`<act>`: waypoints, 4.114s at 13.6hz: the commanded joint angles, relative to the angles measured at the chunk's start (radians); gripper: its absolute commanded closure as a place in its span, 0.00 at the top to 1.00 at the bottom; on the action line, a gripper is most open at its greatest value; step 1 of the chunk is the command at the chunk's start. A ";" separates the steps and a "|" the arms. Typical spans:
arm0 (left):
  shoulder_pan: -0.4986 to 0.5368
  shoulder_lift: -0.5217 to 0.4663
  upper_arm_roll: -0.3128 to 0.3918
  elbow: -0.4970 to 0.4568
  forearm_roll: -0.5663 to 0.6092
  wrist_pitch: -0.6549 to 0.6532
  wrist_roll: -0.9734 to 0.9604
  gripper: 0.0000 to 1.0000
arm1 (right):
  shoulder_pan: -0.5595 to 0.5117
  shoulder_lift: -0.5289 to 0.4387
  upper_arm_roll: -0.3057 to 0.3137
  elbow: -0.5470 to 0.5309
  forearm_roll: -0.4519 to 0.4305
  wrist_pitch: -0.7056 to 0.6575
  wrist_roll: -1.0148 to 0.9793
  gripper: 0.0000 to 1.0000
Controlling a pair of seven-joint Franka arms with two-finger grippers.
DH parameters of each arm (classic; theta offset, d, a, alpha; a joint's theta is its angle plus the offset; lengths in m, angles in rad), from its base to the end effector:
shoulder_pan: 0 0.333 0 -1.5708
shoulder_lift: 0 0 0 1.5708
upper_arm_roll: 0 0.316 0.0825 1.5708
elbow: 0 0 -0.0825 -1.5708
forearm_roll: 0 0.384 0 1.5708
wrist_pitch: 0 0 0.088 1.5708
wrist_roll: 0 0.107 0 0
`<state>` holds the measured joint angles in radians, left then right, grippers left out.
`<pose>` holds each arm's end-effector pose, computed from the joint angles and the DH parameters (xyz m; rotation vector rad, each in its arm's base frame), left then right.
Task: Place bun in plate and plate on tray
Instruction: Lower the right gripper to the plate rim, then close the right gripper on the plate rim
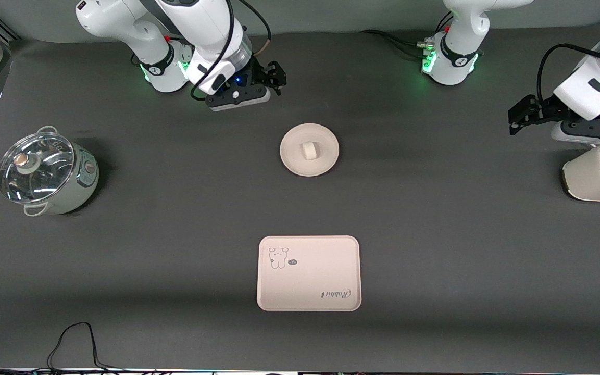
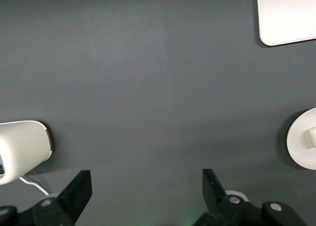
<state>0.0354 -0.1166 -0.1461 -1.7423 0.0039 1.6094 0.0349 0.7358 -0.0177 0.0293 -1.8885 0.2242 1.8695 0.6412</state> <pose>0.5161 -0.0611 0.6087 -3.1118 0.2255 0.0261 0.3896 0.3978 0.5104 -2.9711 -0.0855 0.2076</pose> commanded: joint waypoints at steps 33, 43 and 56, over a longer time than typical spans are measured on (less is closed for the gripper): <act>-0.002 0.080 0.013 0.044 0.013 0.040 -0.033 1.00 | 0.132 0.424 -0.003 -0.475 0.021 1.152 0.092 0.17; 0.004 0.081 0.014 0.044 -0.010 0.040 -0.033 1.00 | 0.116 0.349 -0.005 -0.474 0.021 1.143 0.086 0.00; 0.005 0.084 0.014 0.044 -0.033 0.041 -0.033 1.00 | -0.039 0.266 -0.003 -0.274 0.021 0.964 0.038 0.00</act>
<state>0.0377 -0.0362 -0.1324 -1.7055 -0.0137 1.6439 0.0116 0.7386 0.1344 0.0214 -2.2959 0.2258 2.8426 0.7141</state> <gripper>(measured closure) 0.000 0.956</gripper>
